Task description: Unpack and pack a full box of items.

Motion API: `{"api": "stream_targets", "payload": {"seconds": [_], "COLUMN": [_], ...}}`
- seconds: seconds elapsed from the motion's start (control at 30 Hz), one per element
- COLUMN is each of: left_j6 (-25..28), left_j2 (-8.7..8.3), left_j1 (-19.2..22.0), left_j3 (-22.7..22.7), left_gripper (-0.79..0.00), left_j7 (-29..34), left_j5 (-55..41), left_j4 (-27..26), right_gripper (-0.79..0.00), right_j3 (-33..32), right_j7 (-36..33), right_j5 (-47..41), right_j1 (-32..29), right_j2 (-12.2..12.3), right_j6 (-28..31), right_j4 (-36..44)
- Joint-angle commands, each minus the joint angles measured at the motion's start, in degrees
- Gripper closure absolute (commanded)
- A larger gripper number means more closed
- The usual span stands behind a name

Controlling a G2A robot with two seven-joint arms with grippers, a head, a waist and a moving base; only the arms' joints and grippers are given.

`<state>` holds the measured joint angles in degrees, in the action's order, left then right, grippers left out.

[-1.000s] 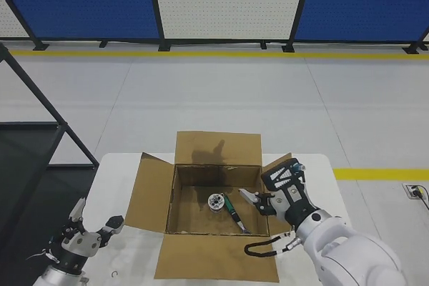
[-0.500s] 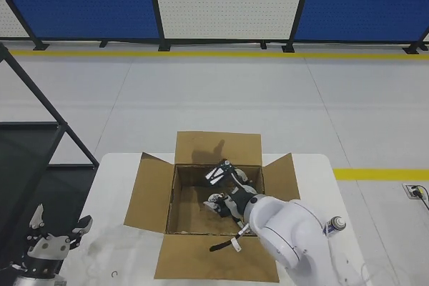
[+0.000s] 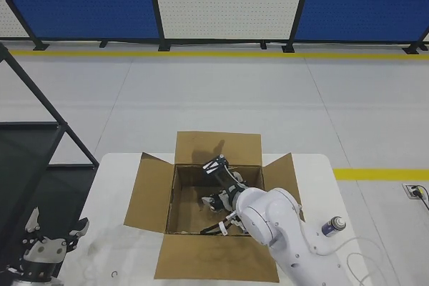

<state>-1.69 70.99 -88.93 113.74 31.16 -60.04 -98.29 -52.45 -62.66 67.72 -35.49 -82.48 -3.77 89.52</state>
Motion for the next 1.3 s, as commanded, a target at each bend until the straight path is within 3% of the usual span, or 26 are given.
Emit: {"api": "stream_targets", "payload": {"seconds": [0.0, 0.17, 0.53, 0.93, 1.0, 1.07, 1.1, 1.27], "left_j6": [0.0, -0.8, -1.09, -1.09, -1.09, -1.09, -1.09, -1.09], "left_j2": [0.0, -0.07, -0.38, -0.38, -0.38, -0.38, -0.38, -0.38], "left_j1": [0.0, -0.32, -1.75, -1.75, -1.75, -1.75, -1.75, -1.75], "left_j3": [0.0, -0.81, -1.21, -1.21, -1.21, -1.21, -1.21, -1.21], "left_gripper": [-0.785, -0.785, -0.785, -0.785, -0.785, -0.785, -0.785, -0.785], "left_j7": [0.0, 0.93, 4.9, 4.9, 4.9, 4.9, 4.9, 4.9], "left_j5": [0.0, 1.18, 4.23, 4.23, 4.23, 4.23, 4.23, 4.23], "left_j4": [0.0, -0.75, -1.82, -1.82, -1.82, -1.82, -1.82, -1.82], "right_gripper": [-0.785, -0.785, -0.785, -0.785, -0.563, -0.431, -0.385, -0.311], "right_j3": [0.0, 1.95, 9.12, 11.92, 12.2, 12.64, 12.77, 13.29], "right_j7": [-0.01, 0.03, -0.99, 3.81, 4.22, 4.47, 4.6, 5.51], "right_j5": [0.0, 1.33, -6.24, -11.92, -12.68, -13.02, -13.36, -14.34], "right_j1": [0.0, 0.08, 10.55, 16.08, 16.71, 17.28, 17.52, 18.66], "right_j2": [0.0, -0.38, -5.35, -9.59, -10.18, -10.75, -11.02, -12.25], "right_j6": [0.0, 0.82, -1.29, -1.43, -0.97, -0.56, -0.33, 0.59], "right_j4": [0.0, -1.6, -24.04, -39.85, -41.74, -43.41, -44.2, -47.96]}}
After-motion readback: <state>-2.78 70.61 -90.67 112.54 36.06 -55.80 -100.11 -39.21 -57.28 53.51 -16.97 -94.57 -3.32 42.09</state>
